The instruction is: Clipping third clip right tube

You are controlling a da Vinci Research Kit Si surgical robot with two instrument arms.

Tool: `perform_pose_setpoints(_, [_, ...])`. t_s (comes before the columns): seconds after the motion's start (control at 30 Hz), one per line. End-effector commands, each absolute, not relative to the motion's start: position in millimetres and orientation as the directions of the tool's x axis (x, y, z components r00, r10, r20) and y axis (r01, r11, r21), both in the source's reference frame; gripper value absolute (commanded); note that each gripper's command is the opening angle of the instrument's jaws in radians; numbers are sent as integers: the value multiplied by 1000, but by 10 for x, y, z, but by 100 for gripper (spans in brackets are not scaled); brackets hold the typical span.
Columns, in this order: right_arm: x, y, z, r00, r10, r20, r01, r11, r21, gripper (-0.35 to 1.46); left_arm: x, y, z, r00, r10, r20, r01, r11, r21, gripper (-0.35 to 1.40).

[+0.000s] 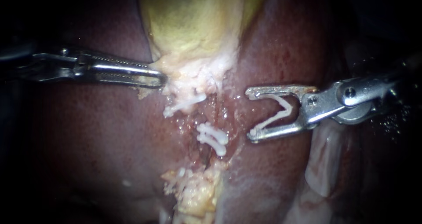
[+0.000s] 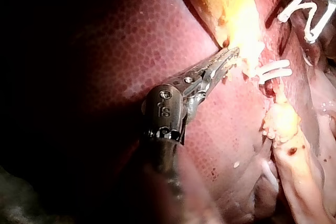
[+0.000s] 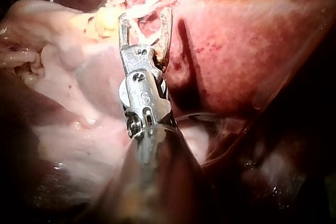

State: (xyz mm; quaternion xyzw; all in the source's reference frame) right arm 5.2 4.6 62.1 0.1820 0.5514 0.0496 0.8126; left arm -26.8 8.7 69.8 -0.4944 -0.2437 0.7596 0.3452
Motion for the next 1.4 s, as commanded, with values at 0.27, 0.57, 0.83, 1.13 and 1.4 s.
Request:
perform_pose_setpoints(0.27, [52,46,620,386,282,-879,126,927,353,50,-240,95,676,-273,769,-577,-275,-638,-720,-35])
perform_pose_setpoints(0.57, [62,44,621,395,370,-841,110,890,442,50,-199,113,634,-250,780,-574,-312,-626,-715,-35])
perform_pose_setpoints(0.83, [95,43,650,334,634,-697,9,737,675,50,-202,110,636,-250,779,-575,-314,-627,-713,-35])
perform_pose_setpoints(1.13, [130,42,696,329,716,-615,-35,660,750,49,-203,110,637,-249,779,-575,-315,-627,-712,-35])
perform_pose_setpoints(1.4, [152,44,715,280,763,-582,-28,613,790,49,-203,110,637,-249,779,-575,-315,-627,-712,-35])
